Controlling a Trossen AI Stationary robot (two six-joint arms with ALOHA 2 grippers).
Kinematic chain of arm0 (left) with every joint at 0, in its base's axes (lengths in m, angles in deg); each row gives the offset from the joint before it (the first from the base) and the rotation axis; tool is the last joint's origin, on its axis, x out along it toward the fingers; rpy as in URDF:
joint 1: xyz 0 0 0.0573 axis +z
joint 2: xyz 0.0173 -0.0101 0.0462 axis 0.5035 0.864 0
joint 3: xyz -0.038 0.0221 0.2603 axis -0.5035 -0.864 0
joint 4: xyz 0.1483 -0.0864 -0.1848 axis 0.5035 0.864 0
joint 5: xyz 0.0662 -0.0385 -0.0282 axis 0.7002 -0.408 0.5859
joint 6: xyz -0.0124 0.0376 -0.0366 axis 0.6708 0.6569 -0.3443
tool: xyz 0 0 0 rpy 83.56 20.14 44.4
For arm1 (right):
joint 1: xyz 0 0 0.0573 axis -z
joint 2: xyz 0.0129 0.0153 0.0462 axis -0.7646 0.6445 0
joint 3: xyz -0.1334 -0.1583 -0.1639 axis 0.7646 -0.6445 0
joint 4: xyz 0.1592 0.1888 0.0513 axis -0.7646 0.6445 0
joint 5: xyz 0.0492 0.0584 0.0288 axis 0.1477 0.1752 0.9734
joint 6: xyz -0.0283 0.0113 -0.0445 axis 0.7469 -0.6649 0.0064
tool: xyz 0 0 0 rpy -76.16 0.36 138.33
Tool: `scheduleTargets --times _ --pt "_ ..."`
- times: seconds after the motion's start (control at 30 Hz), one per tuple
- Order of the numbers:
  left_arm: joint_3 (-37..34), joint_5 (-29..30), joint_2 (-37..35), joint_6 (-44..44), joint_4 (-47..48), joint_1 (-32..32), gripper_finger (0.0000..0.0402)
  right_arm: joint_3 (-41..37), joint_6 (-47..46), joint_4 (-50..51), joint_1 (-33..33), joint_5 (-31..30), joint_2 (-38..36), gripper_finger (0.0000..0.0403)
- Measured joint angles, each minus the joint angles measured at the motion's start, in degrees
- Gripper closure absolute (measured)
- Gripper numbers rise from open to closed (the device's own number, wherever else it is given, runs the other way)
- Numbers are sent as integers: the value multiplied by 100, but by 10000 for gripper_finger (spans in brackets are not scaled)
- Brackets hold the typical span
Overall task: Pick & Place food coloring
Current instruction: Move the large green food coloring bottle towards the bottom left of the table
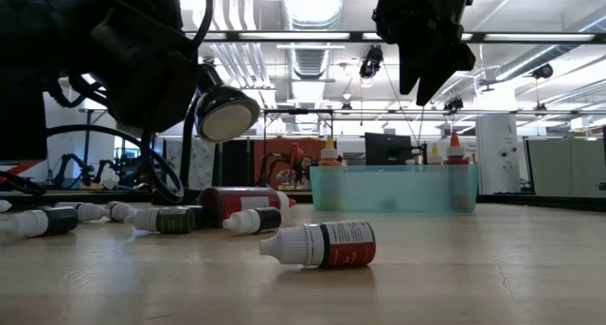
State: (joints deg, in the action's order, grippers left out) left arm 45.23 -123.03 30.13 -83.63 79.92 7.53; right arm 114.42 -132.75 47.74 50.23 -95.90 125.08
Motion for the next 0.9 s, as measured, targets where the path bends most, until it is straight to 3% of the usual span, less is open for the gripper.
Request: scheduleTargets --times 0.9 --pt "19 -81 0 4 -79 9 282 11 -11 -145 2 0 0 179"
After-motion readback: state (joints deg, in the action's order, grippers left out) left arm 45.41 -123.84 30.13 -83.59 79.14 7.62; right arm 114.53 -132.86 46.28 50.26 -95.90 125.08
